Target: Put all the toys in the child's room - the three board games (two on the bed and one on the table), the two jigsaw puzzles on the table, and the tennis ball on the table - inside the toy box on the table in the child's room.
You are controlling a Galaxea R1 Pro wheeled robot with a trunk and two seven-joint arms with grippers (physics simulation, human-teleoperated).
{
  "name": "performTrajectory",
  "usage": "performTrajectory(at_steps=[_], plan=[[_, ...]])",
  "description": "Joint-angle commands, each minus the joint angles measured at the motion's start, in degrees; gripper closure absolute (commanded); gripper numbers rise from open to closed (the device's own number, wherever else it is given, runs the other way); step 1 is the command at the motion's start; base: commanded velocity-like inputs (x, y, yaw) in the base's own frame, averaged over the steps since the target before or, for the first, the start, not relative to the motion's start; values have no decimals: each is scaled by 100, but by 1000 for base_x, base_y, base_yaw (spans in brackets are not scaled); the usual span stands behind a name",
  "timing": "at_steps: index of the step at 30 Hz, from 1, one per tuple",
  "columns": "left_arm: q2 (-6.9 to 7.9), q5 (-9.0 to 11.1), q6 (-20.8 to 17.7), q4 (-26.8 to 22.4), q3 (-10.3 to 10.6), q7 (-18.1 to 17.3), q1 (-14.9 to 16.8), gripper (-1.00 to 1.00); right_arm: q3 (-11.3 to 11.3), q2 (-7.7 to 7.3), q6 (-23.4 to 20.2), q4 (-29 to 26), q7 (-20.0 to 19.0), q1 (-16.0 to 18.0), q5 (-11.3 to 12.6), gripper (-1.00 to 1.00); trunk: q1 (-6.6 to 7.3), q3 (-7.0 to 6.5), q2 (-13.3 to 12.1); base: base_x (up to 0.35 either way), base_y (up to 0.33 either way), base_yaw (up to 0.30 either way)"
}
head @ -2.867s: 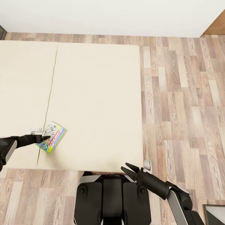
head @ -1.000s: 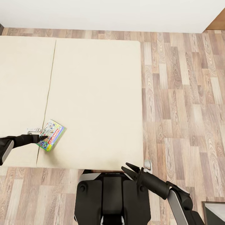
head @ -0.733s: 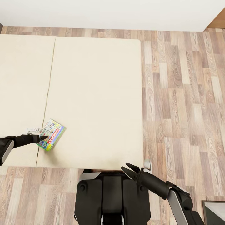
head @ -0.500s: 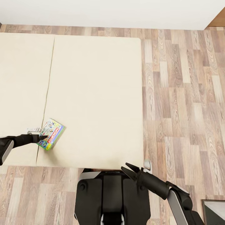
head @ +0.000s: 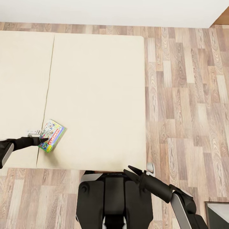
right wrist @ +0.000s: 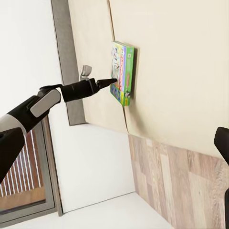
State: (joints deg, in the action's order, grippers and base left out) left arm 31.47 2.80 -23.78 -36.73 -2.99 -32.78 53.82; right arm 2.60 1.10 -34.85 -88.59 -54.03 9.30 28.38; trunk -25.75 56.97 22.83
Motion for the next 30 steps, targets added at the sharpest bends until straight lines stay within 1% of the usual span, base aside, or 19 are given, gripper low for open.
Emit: performTrajectory(at_steps=[1, 7, 18, 30], plan=[[-1, 29, -50, -1, -13, -17, 2, -100, 12, 5, -40, -1, -10, 1, 25, -100, -3, 6, 9, 0, 0, 0], [-8, 28, -24, 9, -3, -17, 2, -100, 14, 5, -41, -1, -6, -1, 27, -100, -3, 23, 9, 0, 0, 0], [-3, 29, 13, 13, 0, -17, 0, -100, 13, 5, -42, -1, -6, 1, 20, -100, -3, 115, 9, 0, 0, 0], [-8, 20, 69, 11, 10, -26, 1, -100, 13, 5, -40, -1, -3, 1, 19, -100, -3, 128, 9, 0, 0, 0]])
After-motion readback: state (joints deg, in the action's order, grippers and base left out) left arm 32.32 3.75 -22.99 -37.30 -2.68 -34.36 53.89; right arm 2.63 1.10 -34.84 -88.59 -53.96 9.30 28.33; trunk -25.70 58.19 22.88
